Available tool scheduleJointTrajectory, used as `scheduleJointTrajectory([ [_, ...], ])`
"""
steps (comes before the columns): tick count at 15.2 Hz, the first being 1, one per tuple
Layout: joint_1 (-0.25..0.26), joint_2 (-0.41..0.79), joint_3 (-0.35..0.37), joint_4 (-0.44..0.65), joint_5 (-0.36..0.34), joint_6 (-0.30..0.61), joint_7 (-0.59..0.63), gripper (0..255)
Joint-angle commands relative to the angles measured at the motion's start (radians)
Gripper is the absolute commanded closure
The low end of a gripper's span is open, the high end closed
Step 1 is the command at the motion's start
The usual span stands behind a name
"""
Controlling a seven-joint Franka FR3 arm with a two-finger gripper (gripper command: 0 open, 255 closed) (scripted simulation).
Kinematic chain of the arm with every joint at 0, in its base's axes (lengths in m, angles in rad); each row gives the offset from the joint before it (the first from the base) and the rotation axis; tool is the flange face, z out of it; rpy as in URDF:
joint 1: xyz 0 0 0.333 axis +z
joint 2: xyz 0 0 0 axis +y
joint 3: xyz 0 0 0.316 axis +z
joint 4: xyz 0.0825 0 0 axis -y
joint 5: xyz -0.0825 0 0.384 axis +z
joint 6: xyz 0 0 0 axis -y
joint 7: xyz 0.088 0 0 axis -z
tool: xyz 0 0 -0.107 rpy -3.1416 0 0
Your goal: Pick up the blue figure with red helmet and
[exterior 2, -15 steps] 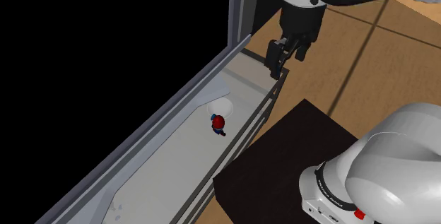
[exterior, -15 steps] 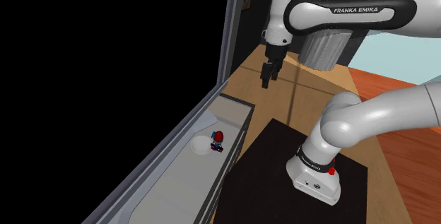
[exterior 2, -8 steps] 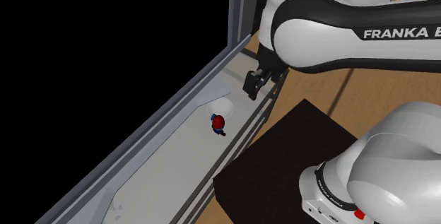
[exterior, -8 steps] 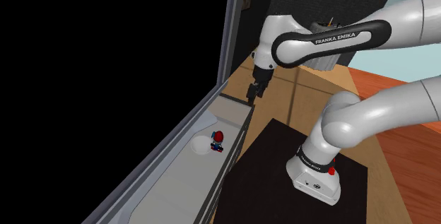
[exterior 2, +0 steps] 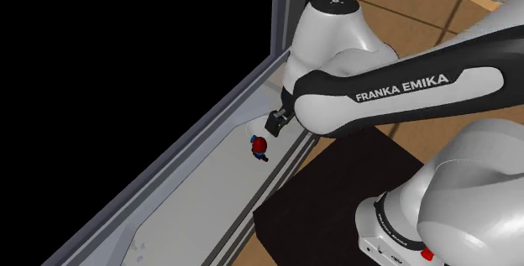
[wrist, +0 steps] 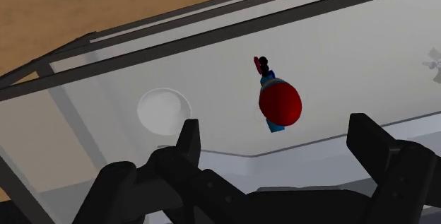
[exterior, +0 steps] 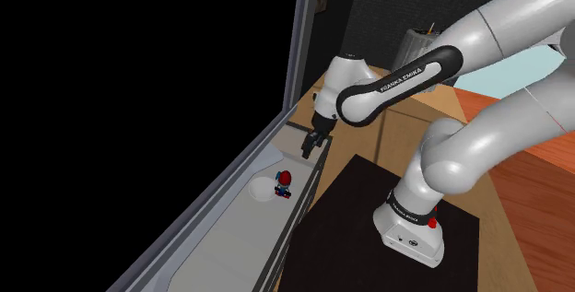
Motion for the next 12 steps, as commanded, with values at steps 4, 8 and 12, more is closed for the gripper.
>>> scheduleJointTrajectory([
  [4,0.099,0.283,-0.023,0.007,0.112,0.354,-0.051,0],
  [8,0.325,0.533,-0.096,0.103,0.601,0.567,-0.4,0],
  [12,0.268,0.643,0.028,0.188,1.004,0.606,-0.74,0],
])
